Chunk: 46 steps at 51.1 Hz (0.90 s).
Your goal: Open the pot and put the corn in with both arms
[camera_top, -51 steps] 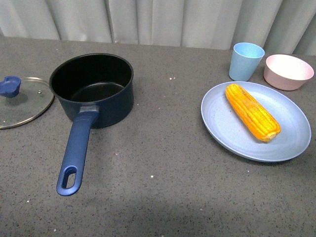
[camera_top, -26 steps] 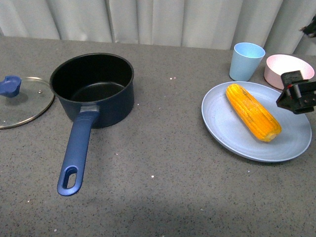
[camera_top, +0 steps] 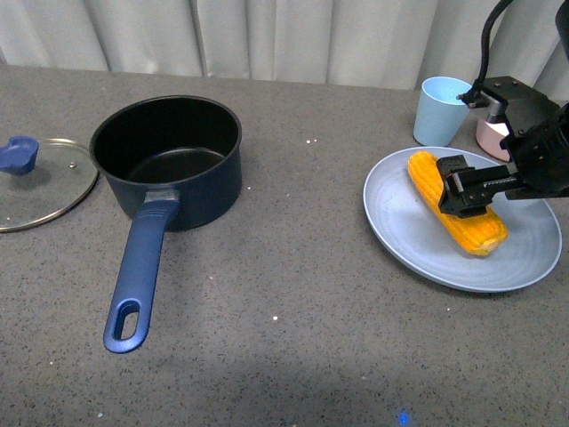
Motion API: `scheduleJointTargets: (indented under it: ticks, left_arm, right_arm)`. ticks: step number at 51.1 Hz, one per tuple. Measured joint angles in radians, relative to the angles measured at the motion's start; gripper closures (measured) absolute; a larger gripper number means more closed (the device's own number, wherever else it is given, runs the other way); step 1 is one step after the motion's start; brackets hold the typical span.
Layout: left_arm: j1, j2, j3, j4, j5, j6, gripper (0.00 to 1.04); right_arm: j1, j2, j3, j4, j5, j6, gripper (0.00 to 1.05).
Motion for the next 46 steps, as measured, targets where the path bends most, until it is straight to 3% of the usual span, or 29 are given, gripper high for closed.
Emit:
scheduleJointTargets:
  ticks: [6, 14, 20, 29, 36, 46]
  left_arm:
    - [0.000, 0.000, 0.000, 0.000, 0.000, 0.000, 0.06]
    - [0.000, 0.000, 0.000, 0.000, 0.000, 0.000, 0.06]
    - [0.000, 0.000, 0.000, 0.000, 0.000, 0.000, 0.06]
    - [0.000, 0.000, 0.000, 0.000, 0.000, 0.000, 0.06]
    - [0.000, 0.000, 0.000, 0.000, 0.000, 0.000, 0.06]
    - [0.000, 0.000, 0.000, 0.000, 0.000, 0.000, 0.06]
  right_arm:
    - [0.008, 0.020, 0.006, -0.002, -0.007, 0.014, 0.14]
    - [0.015, 0.036, 0.011, -0.002, -0.007, 0.023, 0.36]
    - [0.018, 0.042, 0.013, -0.001, -0.005, 0.023, 0.58]
    - [0.011, 0.040, 0.013, 0.006, -0.029, 0.038, 0.74]
    - [-0.017, -0.013, -0.030, 0.070, -0.191, 0.144, 0.80]
    - [-0.046, -0.161, -0.134, 0.353, -0.582, 0.481, 0.84]
